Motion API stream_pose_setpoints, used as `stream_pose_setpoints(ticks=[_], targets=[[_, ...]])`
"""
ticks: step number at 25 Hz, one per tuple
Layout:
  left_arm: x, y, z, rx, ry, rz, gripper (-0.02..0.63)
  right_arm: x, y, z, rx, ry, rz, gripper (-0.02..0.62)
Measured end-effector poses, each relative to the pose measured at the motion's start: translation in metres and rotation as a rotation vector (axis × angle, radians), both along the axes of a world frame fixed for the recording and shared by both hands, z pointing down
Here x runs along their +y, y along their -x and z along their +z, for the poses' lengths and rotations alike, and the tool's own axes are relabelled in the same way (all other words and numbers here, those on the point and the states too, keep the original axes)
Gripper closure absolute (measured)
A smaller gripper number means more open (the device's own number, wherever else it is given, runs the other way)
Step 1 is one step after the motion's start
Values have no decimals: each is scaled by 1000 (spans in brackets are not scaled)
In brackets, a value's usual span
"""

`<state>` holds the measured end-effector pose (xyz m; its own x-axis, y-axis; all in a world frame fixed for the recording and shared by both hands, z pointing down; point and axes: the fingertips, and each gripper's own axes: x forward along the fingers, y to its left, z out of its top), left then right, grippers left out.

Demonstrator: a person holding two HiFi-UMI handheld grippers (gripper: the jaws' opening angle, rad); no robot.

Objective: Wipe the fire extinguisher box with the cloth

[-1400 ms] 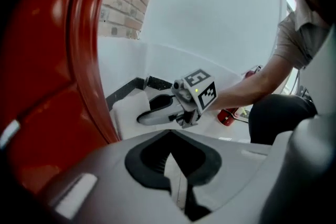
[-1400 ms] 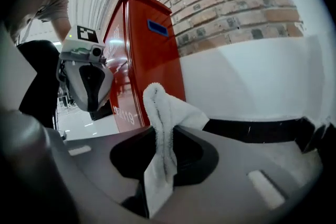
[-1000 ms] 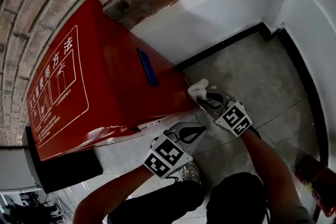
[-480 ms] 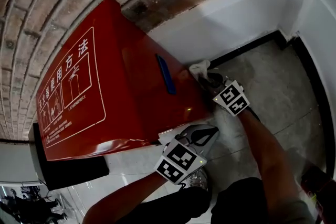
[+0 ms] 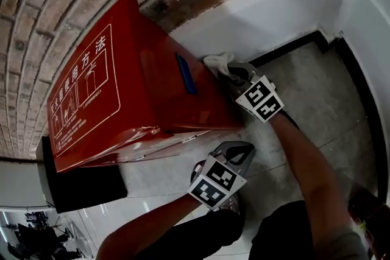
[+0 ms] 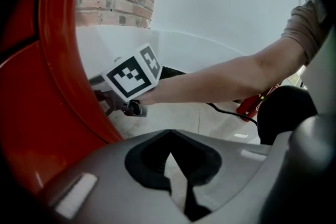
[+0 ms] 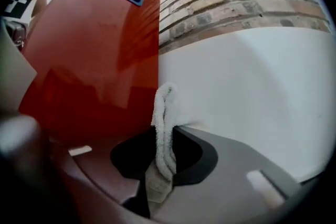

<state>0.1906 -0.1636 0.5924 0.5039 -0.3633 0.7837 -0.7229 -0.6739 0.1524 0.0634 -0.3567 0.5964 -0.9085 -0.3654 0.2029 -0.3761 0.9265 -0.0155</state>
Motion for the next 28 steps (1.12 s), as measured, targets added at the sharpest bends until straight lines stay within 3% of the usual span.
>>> stream_pose_setpoints(ticks=[11, 17, 22, 28], targets=[[3, -4, -16, -49, -10, 29, 606, 86, -44, -42, -47, -4, -315, 508], [8, 1, -16, -78, 33, 42, 606, 136, -68, -67, -44, -19, -428, 508], [15, 3, -17, -83, 61, 66, 606, 165, -87, -87, -36, -73, -470, 508], [9, 2, -19, -48, 53, 37, 606, 171, -110, -139, -173, -142, -393, 508]])
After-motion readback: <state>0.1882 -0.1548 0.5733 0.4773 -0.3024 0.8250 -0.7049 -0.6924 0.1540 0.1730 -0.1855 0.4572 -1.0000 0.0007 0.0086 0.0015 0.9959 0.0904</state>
